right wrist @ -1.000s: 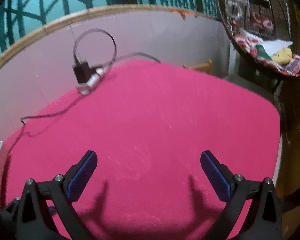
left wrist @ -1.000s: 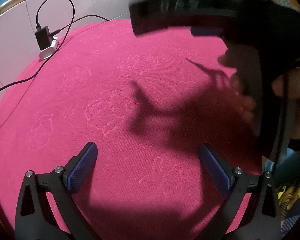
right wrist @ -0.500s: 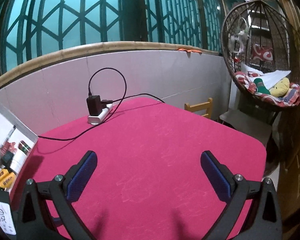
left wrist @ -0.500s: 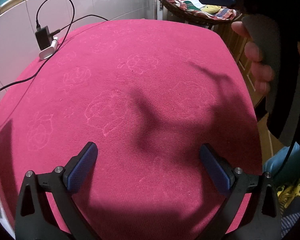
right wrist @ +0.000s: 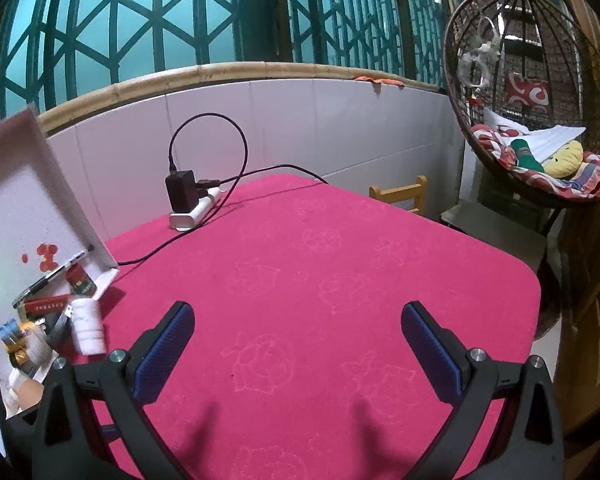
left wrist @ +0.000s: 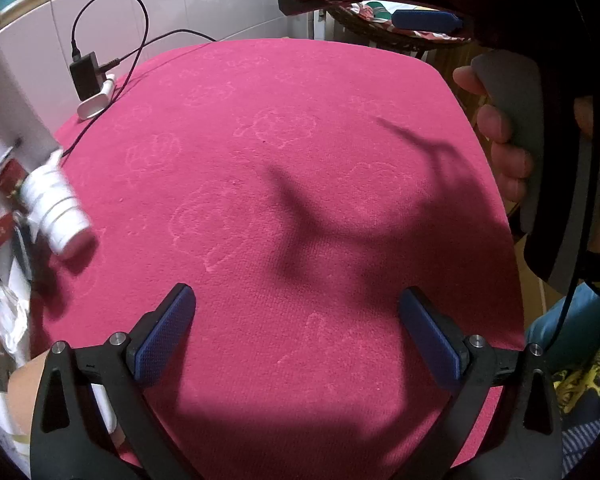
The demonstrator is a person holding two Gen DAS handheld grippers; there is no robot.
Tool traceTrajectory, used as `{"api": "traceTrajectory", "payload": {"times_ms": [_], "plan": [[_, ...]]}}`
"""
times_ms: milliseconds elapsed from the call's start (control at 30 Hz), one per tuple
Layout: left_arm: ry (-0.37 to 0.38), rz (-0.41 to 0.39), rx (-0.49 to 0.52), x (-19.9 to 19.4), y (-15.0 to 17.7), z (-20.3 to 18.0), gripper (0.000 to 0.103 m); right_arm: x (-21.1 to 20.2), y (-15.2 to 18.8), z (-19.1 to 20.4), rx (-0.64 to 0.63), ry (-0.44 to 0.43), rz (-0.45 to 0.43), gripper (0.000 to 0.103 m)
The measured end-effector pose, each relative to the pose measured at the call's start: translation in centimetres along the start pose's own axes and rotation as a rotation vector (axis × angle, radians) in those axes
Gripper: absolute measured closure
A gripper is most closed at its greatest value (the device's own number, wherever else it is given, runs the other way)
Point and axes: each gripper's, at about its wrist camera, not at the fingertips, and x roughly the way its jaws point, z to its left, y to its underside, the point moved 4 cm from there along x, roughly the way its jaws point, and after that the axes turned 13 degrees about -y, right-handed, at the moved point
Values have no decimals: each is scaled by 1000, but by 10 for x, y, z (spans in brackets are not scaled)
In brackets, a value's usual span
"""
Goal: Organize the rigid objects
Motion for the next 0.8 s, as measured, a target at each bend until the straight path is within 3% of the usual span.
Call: {"api": "traceTrajectory", "payload": {"times_ms": [800], "plan": [[6, -9, -4, -7, 6, -10, 0, 2, 4, -3, 43, -28, 27, 0]]}}
